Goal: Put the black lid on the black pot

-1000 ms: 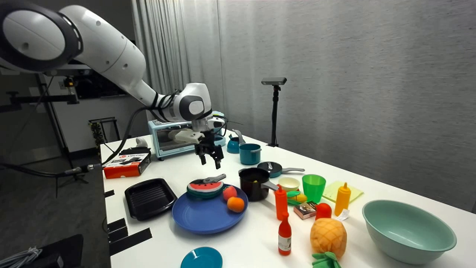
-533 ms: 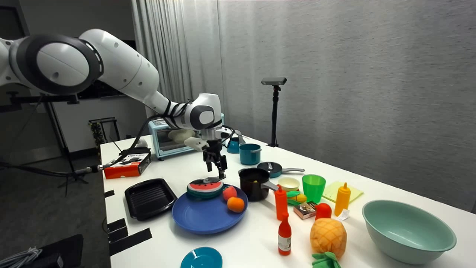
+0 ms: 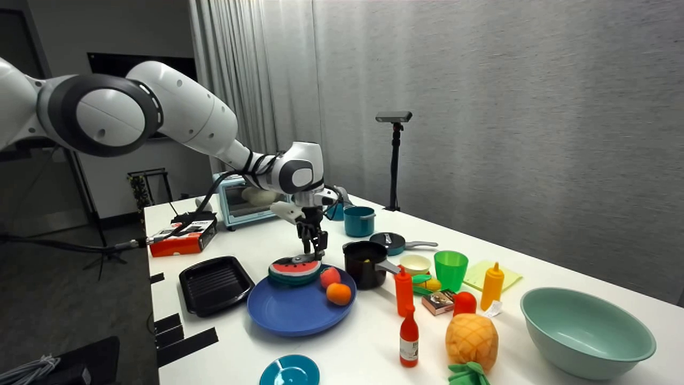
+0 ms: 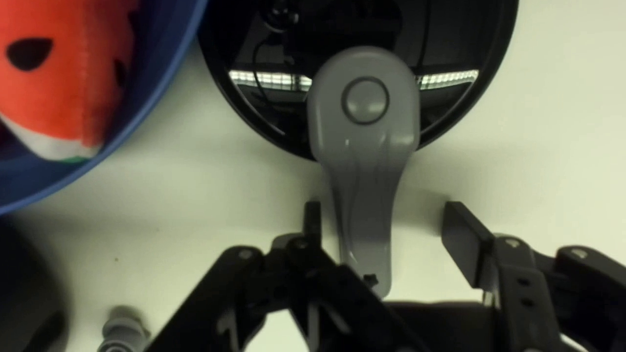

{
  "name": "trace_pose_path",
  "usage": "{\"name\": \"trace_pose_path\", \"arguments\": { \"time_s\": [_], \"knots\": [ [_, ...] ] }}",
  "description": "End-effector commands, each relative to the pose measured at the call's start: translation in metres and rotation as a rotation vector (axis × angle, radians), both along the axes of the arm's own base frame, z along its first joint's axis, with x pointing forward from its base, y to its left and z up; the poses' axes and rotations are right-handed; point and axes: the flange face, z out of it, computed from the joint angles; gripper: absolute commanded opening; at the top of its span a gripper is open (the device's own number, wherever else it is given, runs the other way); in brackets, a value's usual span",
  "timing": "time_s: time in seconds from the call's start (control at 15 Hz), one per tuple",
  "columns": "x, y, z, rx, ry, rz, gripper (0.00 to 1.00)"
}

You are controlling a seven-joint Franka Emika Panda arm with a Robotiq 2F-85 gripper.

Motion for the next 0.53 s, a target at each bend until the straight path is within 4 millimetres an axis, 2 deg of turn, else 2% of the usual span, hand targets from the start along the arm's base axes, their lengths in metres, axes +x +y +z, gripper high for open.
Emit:
{"name": "trace_pose_path", "arguments": {
  "time_s": [0.0, 0.13, 0.27, 0.47],
  "knots": [
    [0.013, 0.002, 0.006, 0.015, -0.011, 0.015, 0.34],
    [0.014, 0.004, 0.012, 0.014, -0.015, 0.017, 0.18],
    [0.018, 0.007, 0.027, 0.009, -0.034, 0.031, 0.03],
    [0.030, 0.004, 0.061, 0.016, -0.071, 0.027, 0.07]
  ]
}}
